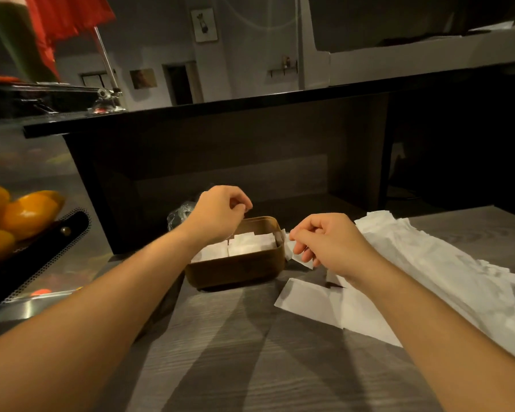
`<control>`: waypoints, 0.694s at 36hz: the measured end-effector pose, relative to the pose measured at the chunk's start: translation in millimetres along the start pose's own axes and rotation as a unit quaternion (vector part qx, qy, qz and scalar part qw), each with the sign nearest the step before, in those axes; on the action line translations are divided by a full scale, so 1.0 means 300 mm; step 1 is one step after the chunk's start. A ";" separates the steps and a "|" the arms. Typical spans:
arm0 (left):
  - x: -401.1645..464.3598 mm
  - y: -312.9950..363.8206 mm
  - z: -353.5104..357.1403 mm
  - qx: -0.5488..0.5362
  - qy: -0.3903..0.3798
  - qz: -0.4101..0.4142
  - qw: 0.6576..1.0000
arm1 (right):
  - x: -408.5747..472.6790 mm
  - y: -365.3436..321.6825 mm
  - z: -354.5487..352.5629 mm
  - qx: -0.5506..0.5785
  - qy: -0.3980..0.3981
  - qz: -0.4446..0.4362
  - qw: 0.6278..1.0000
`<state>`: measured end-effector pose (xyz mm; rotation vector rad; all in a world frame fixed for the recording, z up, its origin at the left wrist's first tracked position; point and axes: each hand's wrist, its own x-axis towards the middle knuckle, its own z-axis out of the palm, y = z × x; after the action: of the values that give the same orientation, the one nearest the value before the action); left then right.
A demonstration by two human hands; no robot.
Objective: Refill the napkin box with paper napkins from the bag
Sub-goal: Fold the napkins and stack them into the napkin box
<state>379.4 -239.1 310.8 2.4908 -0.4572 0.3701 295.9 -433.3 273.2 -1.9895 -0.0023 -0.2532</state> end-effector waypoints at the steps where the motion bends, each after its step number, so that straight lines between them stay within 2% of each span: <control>1: -0.021 0.016 -0.006 -0.003 0.004 0.013 1.000 | -0.008 -0.014 -0.010 -0.012 -0.010 -0.004 1.000; 4: -0.085 0.068 -0.004 -0.003 0.002 0.055 0.998 | -0.039 -0.041 -0.055 -0.055 -0.005 -0.038 0.998; 11: -0.201 0.201 0.094 0.023 -0.088 0.112 0.990 | -0.135 -0.008 -0.222 -0.134 0.072 -0.074 0.986; 17: -0.243 0.278 0.217 0.038 -0.162 0.141 0.976 | -0.212 0.068 -0.346 -0.288 0.122 -0.071 0.947; 21: -0.254 0.323 0.270 0.064 -0.171 0.180 0.967 | -0.255 0.084 -0.426 -0.355 0.059 -0.010 0.933; 25: -0.266 0.362 0.310 0.060 -0.123 0.205 0.969 | -0.291 0.097 -0.472 -0.382 -0.038 0.020 0.923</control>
<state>279.0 -358.4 261.3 2.5606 -1.0883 0.2520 188.8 -563.3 287.8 -2.7752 0.1006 -0.1580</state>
